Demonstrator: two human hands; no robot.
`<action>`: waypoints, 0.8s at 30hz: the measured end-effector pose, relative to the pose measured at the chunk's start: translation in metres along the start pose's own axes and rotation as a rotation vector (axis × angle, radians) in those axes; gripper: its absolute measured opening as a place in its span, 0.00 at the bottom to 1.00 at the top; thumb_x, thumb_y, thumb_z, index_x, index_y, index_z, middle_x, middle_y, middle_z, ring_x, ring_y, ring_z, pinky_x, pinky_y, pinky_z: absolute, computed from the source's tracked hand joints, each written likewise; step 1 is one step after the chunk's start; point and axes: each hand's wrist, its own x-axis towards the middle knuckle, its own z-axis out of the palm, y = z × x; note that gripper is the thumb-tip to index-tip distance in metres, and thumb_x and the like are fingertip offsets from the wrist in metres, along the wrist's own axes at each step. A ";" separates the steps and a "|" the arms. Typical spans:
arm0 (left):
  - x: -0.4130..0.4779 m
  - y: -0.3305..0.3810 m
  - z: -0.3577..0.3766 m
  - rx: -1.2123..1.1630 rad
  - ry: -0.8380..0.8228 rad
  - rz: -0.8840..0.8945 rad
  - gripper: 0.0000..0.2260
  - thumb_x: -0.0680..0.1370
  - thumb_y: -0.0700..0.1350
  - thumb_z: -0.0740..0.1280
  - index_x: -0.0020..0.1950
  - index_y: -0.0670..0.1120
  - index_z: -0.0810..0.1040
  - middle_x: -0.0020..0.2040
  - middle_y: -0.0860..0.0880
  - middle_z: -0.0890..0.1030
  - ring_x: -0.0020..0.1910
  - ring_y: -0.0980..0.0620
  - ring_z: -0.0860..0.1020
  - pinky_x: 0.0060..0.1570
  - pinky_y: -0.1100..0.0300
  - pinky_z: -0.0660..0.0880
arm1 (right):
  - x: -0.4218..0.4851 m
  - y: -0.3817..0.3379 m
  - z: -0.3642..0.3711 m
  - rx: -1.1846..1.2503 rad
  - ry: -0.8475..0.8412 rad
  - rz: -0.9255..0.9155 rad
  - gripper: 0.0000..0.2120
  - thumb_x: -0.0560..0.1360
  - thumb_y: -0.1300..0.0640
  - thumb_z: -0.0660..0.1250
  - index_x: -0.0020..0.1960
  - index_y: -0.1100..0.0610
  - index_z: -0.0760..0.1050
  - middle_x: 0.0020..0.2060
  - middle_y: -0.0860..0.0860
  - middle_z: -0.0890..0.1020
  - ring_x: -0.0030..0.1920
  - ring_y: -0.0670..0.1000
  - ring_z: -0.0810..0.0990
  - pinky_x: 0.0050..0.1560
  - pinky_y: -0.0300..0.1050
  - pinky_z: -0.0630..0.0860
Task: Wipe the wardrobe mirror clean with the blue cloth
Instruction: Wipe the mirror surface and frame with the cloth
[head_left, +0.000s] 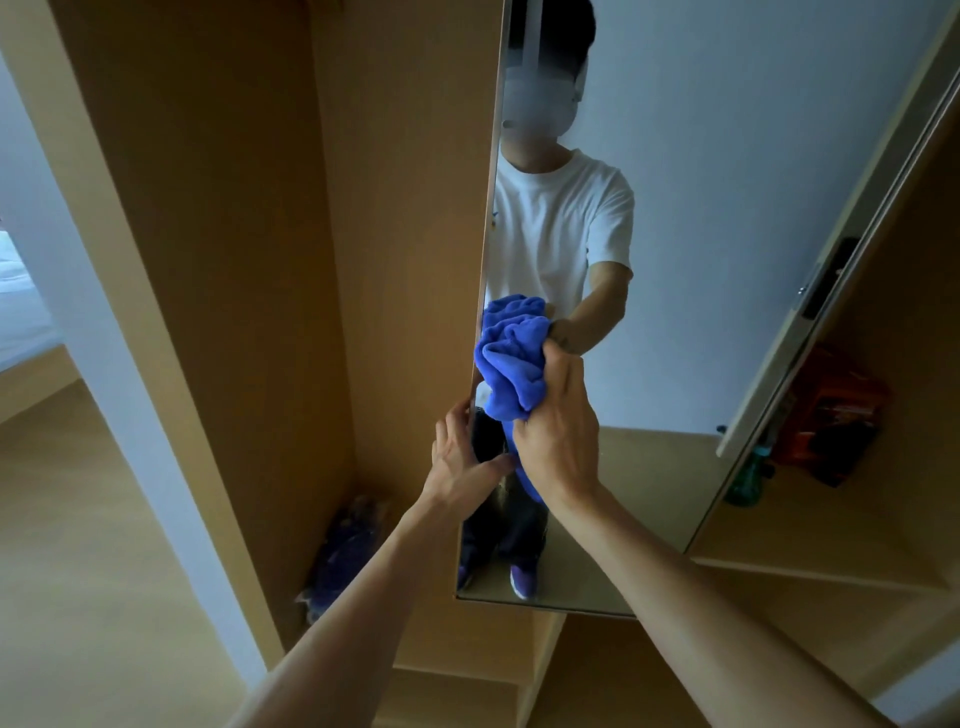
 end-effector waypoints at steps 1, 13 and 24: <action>0.000 0.000 0.000 -0.003 -0.005 -0.006 0.39 0.73 0.47 0.75 0.79 0.50 0.58 0.71 0.48 0.64 0.73 0.47 0.64 0.72 0.44 0.67 | -0.001 -0.003 0.003 -0.019 0.005 0.000 0.30 0.74 0.63 0.70 0.73 0.58 0.64 0.62 0.57 0.73 0.56 0.58 0.79 0.48 0.50 0.79; 0.002 -0.005 -0.012 -0.010 -0.088 -0.024 0.35 0.69 0.44 0.71 0.73 0.48 0.63 0.64 0.49 0.67 0.66 0.47 0.68 0.64 0.48 0.73 | 0.002 -0.019 0.000 -0.017 -0.054 -0.018 0.27 0.76 0.59 0.70 0.73 0.57 0.66 0.63 0.53 0.75 0.56 0.55 0.80 0.46 0.49 0.79; 0.001 -0.012 -0.015 -0.093 -0.112 -0.005 0.39 0.66 0.48 0.69 0.76 0.50 0.60 0.70 0.49 0.65 0.70 0.49 0.67 0.64 0.48 0.73 | 0.030 -0.007 -0.046 -0.453 -0.181 -0.482 0.21 0.76 0.61 0.64 0.69 0.58 0.74 0.51 0.57 0.79 0.49 0.59 0.77 0.41 0.54 0.76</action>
